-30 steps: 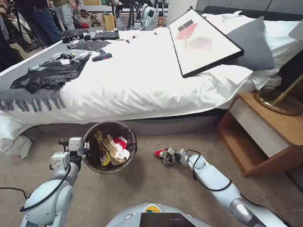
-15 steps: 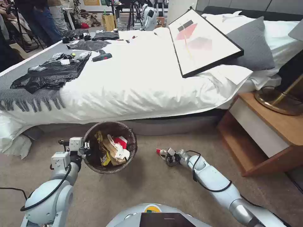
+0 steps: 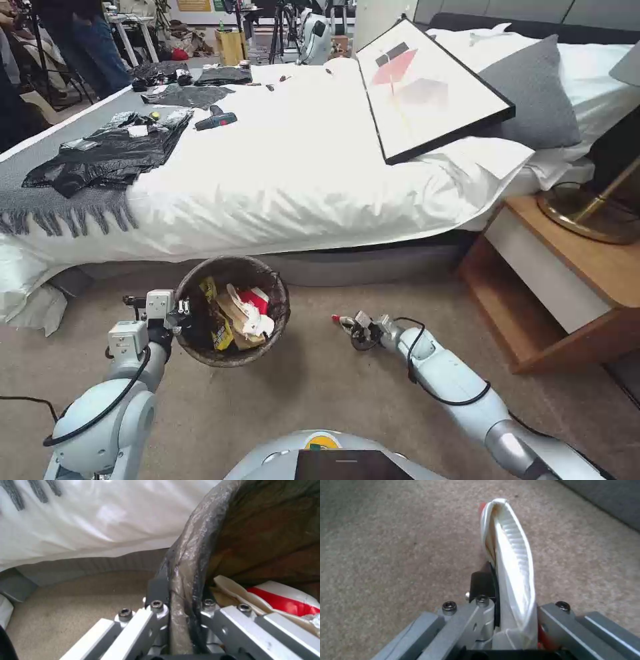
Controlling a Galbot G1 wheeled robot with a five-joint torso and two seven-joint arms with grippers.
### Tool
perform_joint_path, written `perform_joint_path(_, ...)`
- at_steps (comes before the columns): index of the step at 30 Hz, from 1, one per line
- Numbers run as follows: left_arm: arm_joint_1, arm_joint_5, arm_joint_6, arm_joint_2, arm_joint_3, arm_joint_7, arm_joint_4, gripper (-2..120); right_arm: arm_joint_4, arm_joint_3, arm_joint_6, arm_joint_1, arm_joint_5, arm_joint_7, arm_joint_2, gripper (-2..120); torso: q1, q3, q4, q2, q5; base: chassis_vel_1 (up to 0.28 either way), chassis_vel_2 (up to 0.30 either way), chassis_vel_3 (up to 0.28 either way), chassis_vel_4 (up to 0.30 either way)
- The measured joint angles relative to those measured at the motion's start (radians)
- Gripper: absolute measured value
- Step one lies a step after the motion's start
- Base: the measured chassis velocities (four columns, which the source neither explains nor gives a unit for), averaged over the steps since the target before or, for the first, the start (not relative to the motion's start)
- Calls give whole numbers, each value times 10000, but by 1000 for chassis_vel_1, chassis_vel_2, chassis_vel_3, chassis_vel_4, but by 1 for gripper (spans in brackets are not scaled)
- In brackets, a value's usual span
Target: Pick up the trash bin, then pick up the garbage from the floor and place it into the trash bin.
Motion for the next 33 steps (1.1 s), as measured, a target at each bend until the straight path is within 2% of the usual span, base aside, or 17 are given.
perform_joint_path(7, 29, -16, -2, -17, -52, -6, -53, 3, 924, 319, -243, -337, 113, 529, -329, 0, 0, 1, -1, -1, 0, 0, 0, 0, 0)
perform_joint_path(11, 43, -59, -3, -15, -107, -7, -105, 3, 2957, 732, -835, -1011, 1105, 1031, -1230, 0, 0, 0, -2, 0, -3, 0, 0, 0, 0)
perform_joint_path(12, 43, -59, -3, -15, -107, -7, -105, 3, 2957, 732, -835, -1011, 1105, 1031, -1230, 0, 0, 0, -2, 0, -3, 0, 0, 0, 0)
perform_joint_path(16, 36, -81, -3, -26, -105, -7, -120, 3, 4860, 1312, -1202, -1728, 2028, 1187, -1957, 0, 0, 0, -1, 0, -1, 0, 0, 0, 0)
perform_joint_path(17, 36, -81, -3, -26, -105, -7, -120, 3, 4860, 1312, -1202, -1728, 2028, 1187, -1957, 0, 0, 0, -1, 0, -1, 0, 0, 0, 0)
perform_joint_path(22, 29, -85, 0, -51, -86, -6, -121, 3, 7393, 2377, -1674, -2727, 3011, 1381, -2415, 0, 0, 0, 2, 0, -1, 0, 0, 0, 0)
perform_joint_path(23, 29, -85, 0, -51, -86, -6, -121, 3, 7393, 2377, -1674, -2727, 3011, 1381, -2415, 0, 0, 0, 2, 0, -1, 0, 0, 0, 0)
perform_joint_path(26, 28, -85, 13, -60, -62, -6, -120, 3, 8708, 2959, -1876, -3353, 3454, 1478, -2591, 0, 0, 0, 0, 0, 0, 0, 0, 0, 0)
perform_joint_path(33, 39, -78, 46, -53, -37, -7, -134, 3, 10604, 3675, -2219, -4005, 4070, 1690, -2799, 0, -1, 0, -1, -1, -4, 0, 0, 0, 0)
